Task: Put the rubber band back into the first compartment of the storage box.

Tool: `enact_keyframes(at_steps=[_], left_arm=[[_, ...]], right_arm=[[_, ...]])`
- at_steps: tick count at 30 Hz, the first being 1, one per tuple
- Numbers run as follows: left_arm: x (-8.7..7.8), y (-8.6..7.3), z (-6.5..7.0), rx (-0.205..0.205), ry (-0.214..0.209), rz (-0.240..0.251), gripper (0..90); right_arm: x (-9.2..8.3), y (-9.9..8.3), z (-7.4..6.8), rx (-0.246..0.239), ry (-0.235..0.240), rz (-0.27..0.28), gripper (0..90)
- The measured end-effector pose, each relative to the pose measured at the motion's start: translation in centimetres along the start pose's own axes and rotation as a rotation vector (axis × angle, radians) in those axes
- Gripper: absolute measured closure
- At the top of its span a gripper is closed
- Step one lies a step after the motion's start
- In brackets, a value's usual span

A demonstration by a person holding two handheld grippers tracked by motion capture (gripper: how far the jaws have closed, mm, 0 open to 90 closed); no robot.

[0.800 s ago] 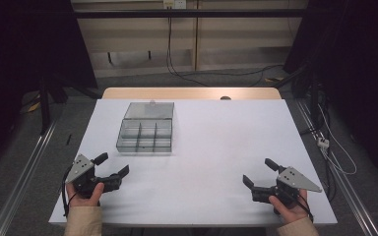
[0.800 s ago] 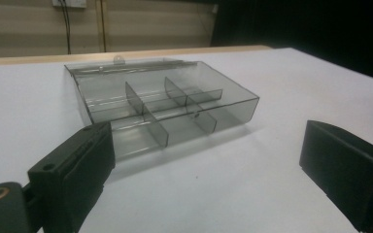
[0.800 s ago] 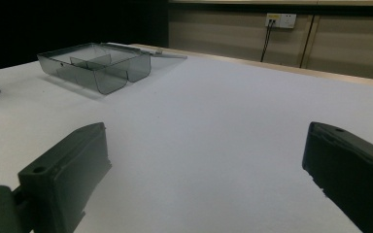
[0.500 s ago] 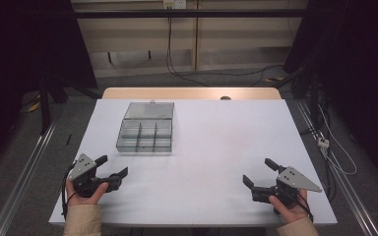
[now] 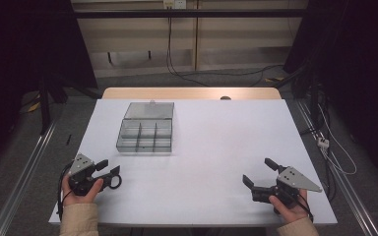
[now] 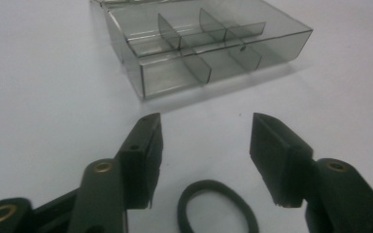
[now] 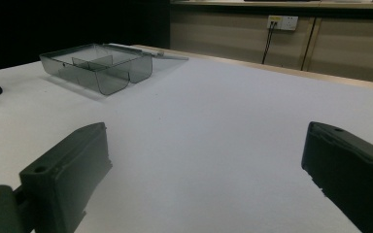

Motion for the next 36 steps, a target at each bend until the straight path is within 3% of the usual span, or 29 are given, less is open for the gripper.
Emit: enact_keyframes(at_steps=[7,13,32,36], left_arm=[[0.3,-0.4,-0.6,-0.01,0.018,-0.066,57.3],[0.7,-0.6,-0.7,0.007,0.031,-0.133,66.1],[1.3,-1.1,-0.9,0.023,0.052,-0.188,78.6],[1.4,-1.1,-0.6,0.029,0.048,-0.197,87.4]], right_arm=[[0.0,0.1,-0.1,-0.008,0.006,0.007,3.1],[-0.1,0.2,-0.1,-0.01,0.005,0.01,3.2],[-0.1,0.3,-0.1,-0.013,0.007,0.019,3.2],[-0.2,0.3,-0.1,-0.015,0.009,0.02,3.2]])
Point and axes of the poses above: each handheld gripper's, and its own axes: x roughly forward along the jaws, y roughly out of its top, z roughly to its right, the point moved 1 cm from there along x, roughly forward along the jaws, and after that the axes turned 13 degrees about -x, right-handed, at the moved point
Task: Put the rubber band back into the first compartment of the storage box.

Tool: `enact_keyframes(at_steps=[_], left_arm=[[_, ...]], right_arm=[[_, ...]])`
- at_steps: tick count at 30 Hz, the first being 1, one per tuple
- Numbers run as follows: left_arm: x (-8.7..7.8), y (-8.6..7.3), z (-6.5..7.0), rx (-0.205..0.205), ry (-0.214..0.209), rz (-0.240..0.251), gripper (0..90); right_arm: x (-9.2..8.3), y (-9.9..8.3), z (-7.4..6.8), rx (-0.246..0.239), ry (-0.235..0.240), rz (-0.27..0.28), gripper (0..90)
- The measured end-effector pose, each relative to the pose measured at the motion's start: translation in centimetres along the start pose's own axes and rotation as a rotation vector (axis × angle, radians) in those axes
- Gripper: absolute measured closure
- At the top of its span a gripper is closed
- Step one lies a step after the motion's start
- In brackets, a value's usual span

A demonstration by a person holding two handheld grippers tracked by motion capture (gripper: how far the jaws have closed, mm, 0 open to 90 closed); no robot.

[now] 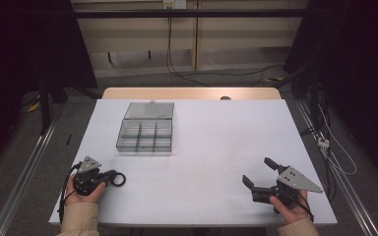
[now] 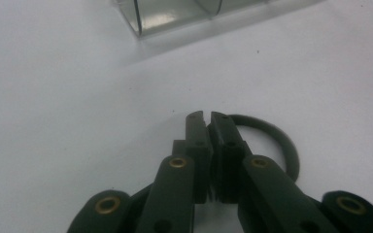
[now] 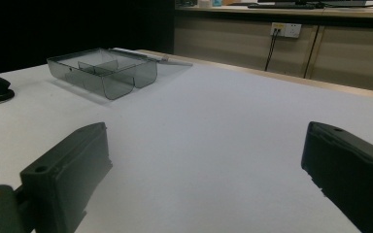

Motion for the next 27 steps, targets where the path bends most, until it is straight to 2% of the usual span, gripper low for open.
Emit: enact_keyframes(at_steps=[2,5,13,21,27], left_arm=[[0.0,0.1,-0.1,-0.007,-0.004,-0.005,87.9],[0.0,0.1,-0.1,-0.04,-0.025,0.009,88.1],[-0.3,1.0,0.5,-0.057,-0.048,0.039,88.1],[-0.3,2.7,1.3,-0.046,-0.067,0.054,88.2],[-0.2,3.7,1.1,-0.06,-0.086,0.054,88.2]], right_arm=[[0.0,0.0,0.0,-0.001,-0.001,0.0,3.2],[0.0,0.0,0.0,0.0,-0.003,0.001,3.2],[0.0,0.0,0.0,0.001,-0.003,0.003,3.2],[0.0,0.0,0.0,0.0,-0.003,0.002,3.2],[0.0,0.0,0.0,0.0,-0.002,0.0,3.2]])
Point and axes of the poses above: each handheld gripper's, and its own axes: x roughly forward along the jaws, y roughly out of its top, z roughly to its right, the point moved 1 cm from there along x, roughly forward along the jaws, and after that the axes turned 13 degrees about -x, right-handed, at the moved point
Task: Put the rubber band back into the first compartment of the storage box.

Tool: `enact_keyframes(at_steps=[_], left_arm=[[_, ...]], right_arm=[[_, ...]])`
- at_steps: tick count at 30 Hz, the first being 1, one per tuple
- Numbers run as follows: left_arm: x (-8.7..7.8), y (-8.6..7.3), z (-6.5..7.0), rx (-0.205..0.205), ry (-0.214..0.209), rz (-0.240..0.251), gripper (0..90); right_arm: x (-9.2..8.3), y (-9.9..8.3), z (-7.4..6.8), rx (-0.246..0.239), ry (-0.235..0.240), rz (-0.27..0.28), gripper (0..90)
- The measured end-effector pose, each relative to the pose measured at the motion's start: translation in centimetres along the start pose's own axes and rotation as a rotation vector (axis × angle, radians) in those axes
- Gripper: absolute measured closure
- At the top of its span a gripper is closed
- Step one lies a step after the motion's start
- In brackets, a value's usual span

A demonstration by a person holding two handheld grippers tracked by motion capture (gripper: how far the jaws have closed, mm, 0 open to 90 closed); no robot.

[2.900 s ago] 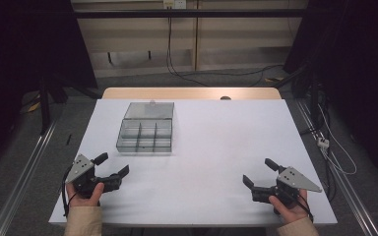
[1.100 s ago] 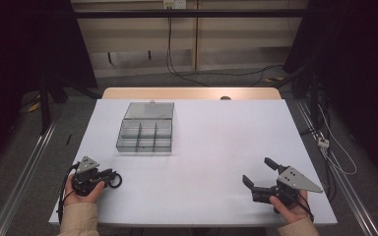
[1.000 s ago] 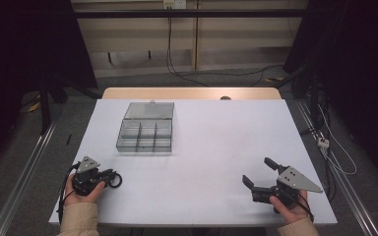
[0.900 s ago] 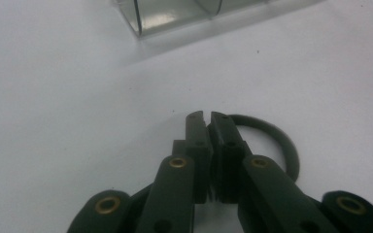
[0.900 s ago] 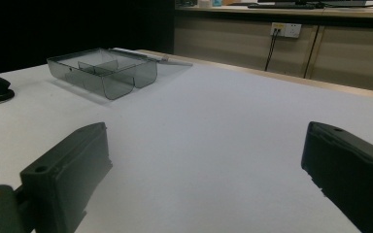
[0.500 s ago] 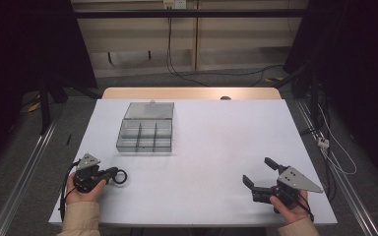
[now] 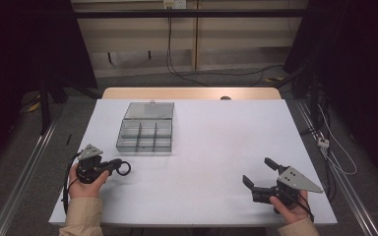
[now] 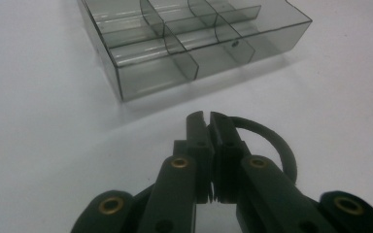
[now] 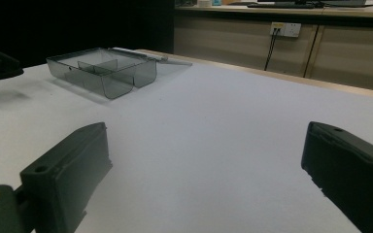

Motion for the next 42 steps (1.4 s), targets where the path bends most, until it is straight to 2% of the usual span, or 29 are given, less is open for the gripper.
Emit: enact_keyframes(at_steps=[7,11,19,42], left_arm=[[0.2,1.5,0.2,0.011,0.006,0.004,88.2],[0.4,2.3,0.3,0.004,-0.008,0.008,88.2],[0.6,3.7,0.5,0.014,0.003,-0.004,88.2],[2.0,6.6,1.3,0.034,0.004,-0.001,88.2]], right_arm=[[0.1,0.0,0.0,-0.001,0.002,-0.003,3.2],[0.1,0.0,0.0,0.0,0.005,-0.003,3.2],[0.1,0.0,0.0,0.003,0.007,-0.003,3.2],[0.1,0.0,0.0,0.003,0.009,-0.004,3.2]])
Point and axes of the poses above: each handheld gripper's, and its own axes: x roughly forward along the jaws, y roughly out of its top, z roughly to its right, the point moved 1 cm from there along x, roughly forward along the jaws, and after that the axes turned 13 degrees about -x, right-handed, at the moved point
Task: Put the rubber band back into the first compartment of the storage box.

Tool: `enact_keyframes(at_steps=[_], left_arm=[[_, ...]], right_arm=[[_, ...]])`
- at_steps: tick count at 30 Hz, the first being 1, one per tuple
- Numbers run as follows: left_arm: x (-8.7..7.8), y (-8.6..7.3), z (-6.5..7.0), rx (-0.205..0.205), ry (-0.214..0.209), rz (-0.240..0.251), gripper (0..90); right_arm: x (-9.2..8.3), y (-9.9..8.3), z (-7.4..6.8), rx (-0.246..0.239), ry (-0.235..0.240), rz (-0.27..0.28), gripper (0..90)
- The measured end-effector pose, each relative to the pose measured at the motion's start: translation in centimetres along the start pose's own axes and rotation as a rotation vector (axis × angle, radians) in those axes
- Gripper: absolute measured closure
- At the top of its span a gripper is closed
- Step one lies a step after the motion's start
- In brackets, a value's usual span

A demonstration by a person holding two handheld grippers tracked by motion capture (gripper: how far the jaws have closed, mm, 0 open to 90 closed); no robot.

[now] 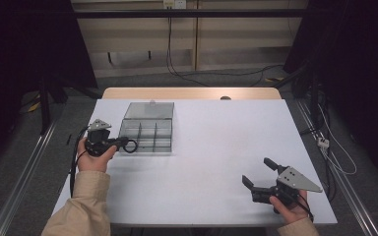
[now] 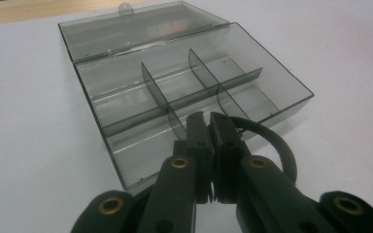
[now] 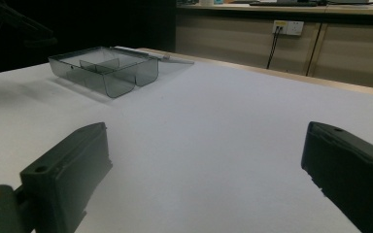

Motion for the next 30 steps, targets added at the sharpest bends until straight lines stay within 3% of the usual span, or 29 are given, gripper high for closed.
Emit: enact_keyframes(at_steps=[15,30], left_arm=[[1.1,1.3,-0.3,0.014,0.009,0.003,88.2],[2.3,1.9,-1.1,-0.004,0.032,0.011,88.2]], right_arm=[[0.0,0.0,0.0,0.0,0.002,-0.001,3.2],[0.0,0.1,0.0,-0.003,0.009,0.007,3.2]])
Point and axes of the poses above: each handheld gripper's, and its own axes: x roughly forward along the jaws, y roughly out of its top, z roughly to its right, the point moved 1 cm from there along x, roughly forward along the jaws, and after that the axes turned 13 degrees about -x, right-handed, at the moved point
